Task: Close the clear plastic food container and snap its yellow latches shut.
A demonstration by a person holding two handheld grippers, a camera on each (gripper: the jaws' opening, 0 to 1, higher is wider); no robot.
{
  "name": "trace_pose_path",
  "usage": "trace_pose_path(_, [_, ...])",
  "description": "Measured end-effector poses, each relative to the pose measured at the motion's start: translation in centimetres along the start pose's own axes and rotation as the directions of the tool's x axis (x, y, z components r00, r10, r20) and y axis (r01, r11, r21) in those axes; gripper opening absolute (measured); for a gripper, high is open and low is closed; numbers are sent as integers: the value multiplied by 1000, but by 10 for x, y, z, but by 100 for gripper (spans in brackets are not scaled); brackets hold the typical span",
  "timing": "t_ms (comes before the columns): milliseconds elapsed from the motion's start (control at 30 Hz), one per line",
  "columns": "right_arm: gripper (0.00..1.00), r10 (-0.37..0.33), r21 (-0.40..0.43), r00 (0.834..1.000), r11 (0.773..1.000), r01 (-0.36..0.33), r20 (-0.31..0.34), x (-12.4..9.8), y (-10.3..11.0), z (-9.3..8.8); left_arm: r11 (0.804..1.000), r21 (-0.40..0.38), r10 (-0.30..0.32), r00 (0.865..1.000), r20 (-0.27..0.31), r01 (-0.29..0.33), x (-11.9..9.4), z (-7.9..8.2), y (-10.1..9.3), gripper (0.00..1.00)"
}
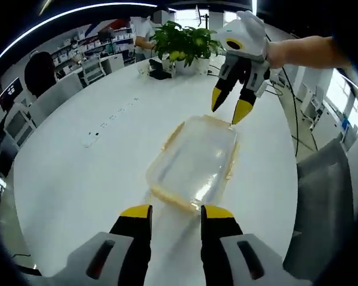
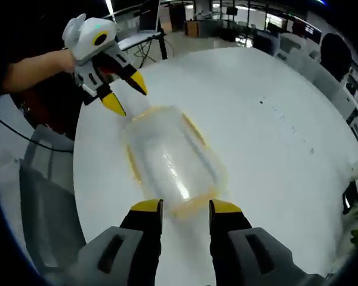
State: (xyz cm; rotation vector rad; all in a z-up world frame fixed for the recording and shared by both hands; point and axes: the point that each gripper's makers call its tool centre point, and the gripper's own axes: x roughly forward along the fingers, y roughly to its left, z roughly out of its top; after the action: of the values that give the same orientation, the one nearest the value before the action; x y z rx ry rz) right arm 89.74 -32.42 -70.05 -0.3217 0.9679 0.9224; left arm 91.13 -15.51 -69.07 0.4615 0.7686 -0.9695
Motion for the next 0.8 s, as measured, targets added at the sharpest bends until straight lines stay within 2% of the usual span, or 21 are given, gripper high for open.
trace_pose_path(100, [27,-13,80,999,997,10,38,0,-5,-2,995,-95,1,999,33,2,2,4,-1,25])
trace_pose_path(200, [26,-10,139,998,990,1,69,2,-5,-2,992,-129,6,999,36,-1,5,4,-2,25])
trace_pose_path(467, [24,1,181,996,983,-18,94,7,0,-2,969,-248,11,999,31,-3,13,0,-4,23])
trace_pose_path(633, [24,-5,219,993,976,-21,117,9,-1,-3,960,-279,11,1000,24,-4,15,-4,-6,22])
trace_pose_path(800, [23,-10,260,992,965,-24,128,11,-2,-6,937,-348,24,999,26,-13,17,-7,-6,19])
